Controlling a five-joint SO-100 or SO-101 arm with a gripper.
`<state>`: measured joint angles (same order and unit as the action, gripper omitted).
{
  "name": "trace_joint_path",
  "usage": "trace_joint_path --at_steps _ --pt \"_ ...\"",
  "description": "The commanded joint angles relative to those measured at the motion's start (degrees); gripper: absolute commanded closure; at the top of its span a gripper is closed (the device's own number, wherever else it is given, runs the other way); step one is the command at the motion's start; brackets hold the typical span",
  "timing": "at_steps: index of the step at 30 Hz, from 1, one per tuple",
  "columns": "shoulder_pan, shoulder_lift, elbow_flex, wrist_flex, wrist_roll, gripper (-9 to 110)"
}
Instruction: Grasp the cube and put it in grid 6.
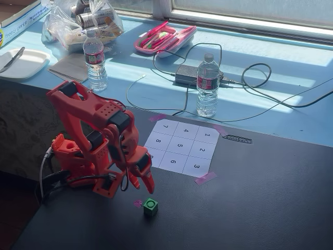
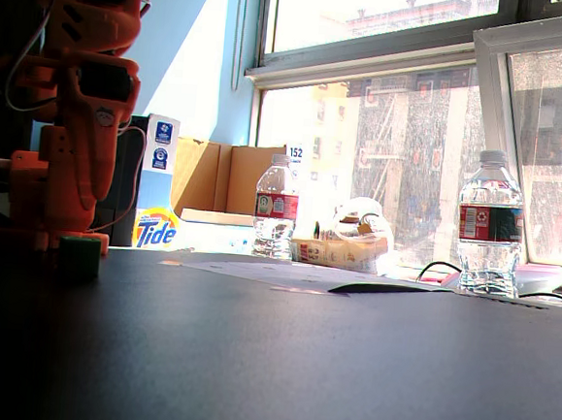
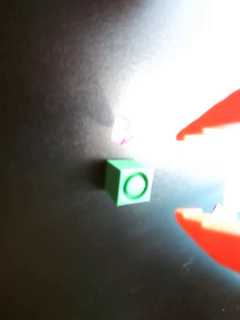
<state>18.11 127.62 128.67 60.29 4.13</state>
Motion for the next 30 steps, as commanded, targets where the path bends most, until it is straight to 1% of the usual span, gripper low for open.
trace_joint_path --at_steps 1,8,21,25,26,28,30 --pt "1.1 -4.9 -6.0 0.4 0.0 76" --pt "3.1 -13.3 -11.3 0.3 -0.2 73" --pt "3.4 -24.1 -11.5 -6.8 -0.1 72" --pt "3.1 -26.6 -11.2 -9.8 -0.4 81" --pt "3.1 -27.5 -11.4 -10.2 -0.9 85" --pt "3.0 -28.8 -11.8 -10.8 -2.0 101" --pt "2.9 -29.4 -12.6 -9.8 -1.9 101"
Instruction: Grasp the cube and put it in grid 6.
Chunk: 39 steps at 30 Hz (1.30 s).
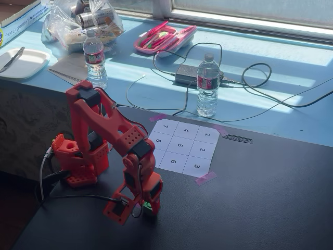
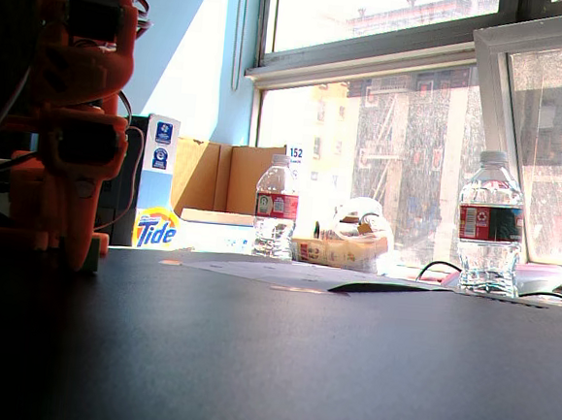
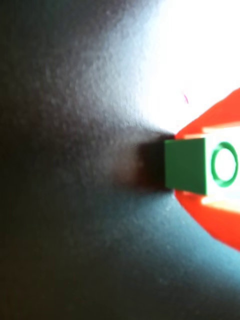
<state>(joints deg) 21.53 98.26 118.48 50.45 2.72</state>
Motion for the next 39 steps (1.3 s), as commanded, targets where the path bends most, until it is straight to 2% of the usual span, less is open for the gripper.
trace_joint_path --at_steps 1,8,14,32,39 --pt "-0.4 0.3 -2.4 -0.3 -0.4 101" --pt "-1.1 6.1 -3.0 1.5 -0.4 101" --pt "-6.9 9.6 -13.0 11.8 1.5 101" --pt "-32.4 -4.1 -36.7 25.7 7.6 101" --pt "-42.0 -7.8 -39.5 26.6 9.2 101"
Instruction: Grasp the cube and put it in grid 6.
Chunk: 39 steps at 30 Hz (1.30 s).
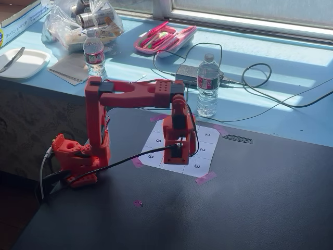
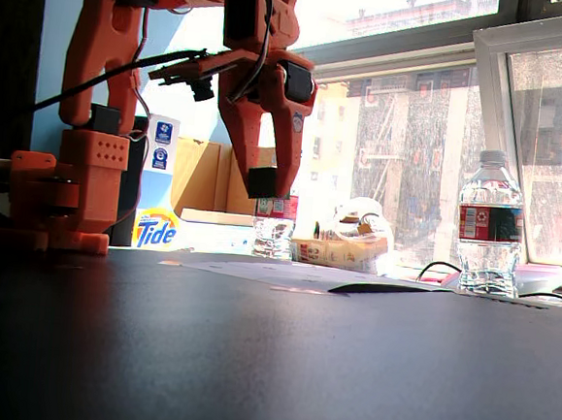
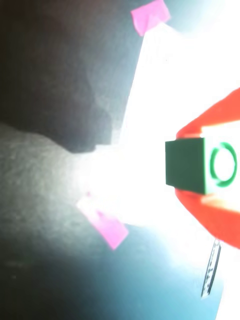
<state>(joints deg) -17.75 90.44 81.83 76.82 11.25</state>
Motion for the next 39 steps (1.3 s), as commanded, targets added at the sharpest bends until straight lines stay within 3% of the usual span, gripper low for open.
trace_joint_path --at_steps 1,15,29,39 --pt "-3.7 -0.4 -2.8 0.3 1.1 101" --pt "-9.9 -4.5 6.3 -6.4 4.0 101" --pt "-7.0 -2.8 14.9 -11.7 2.3 101" --pt "-7.8 0.3 13.8 -7.2 -2.1 67"
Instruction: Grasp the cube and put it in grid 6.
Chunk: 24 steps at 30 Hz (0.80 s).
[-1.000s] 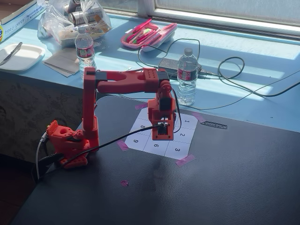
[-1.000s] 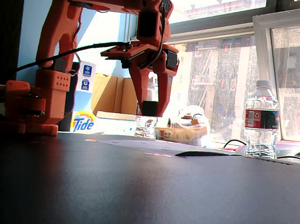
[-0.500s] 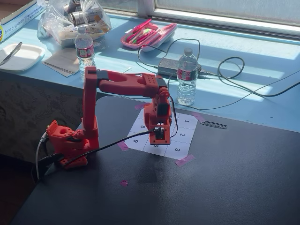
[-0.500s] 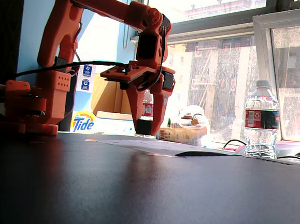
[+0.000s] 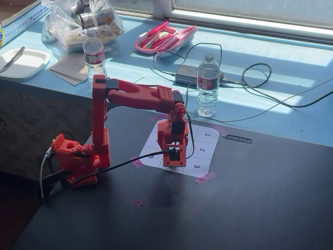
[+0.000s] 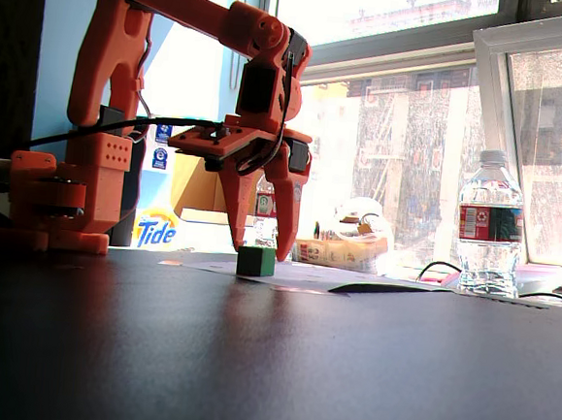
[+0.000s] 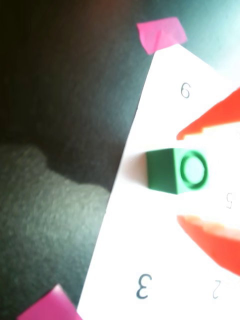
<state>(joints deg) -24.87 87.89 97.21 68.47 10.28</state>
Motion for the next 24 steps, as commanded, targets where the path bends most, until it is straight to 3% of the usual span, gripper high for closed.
trace_joint_path --at_steps 1,4,14,24 --pt "-0.7 2.9 -1.6 1.3 -1.1 67" --pt "-0.6 3.0 -3.3 2.9 -1.3 67" --pt "4.5 4.3 -30.2 19.8 -2.1 101" --pt "18.5 8.8 -31.5 19.7 -8.3 101"
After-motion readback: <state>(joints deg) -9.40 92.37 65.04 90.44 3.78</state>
